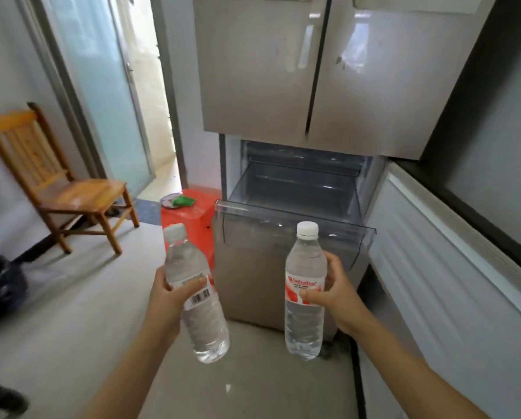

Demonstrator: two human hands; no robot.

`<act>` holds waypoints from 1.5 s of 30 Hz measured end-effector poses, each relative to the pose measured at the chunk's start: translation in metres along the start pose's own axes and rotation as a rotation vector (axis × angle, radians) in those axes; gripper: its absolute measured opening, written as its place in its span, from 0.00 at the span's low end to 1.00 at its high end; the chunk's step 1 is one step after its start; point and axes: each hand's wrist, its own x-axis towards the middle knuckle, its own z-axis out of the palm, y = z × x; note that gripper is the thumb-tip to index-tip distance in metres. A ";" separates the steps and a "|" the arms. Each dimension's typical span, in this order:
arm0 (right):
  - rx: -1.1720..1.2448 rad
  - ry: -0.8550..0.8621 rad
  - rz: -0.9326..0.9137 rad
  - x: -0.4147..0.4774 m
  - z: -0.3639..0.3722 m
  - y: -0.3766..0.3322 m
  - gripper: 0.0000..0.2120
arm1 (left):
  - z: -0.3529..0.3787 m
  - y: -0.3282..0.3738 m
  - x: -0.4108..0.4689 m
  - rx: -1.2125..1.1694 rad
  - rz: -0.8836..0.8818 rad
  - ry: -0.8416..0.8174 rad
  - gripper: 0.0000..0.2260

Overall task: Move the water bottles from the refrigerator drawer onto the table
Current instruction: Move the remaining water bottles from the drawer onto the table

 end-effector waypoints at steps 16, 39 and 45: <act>-0.029 -0.814 0.074 -0.131 0.348 0.008 0.35 | -0.294 0.068 -0.357 0.011 -0.024 0.901 0.28; -0.192 -1.379 -0.098 -0.319 0.679 -0.001 0.35 | -0.497 0.084 -0.615 0.023 0.027 1.406 0.31; -0.100 -1.409 -0.046 -0.325 0.803 -0.008 0.34 | -0.588 0.116 -0.635 0.137 0.040 1.485 0.38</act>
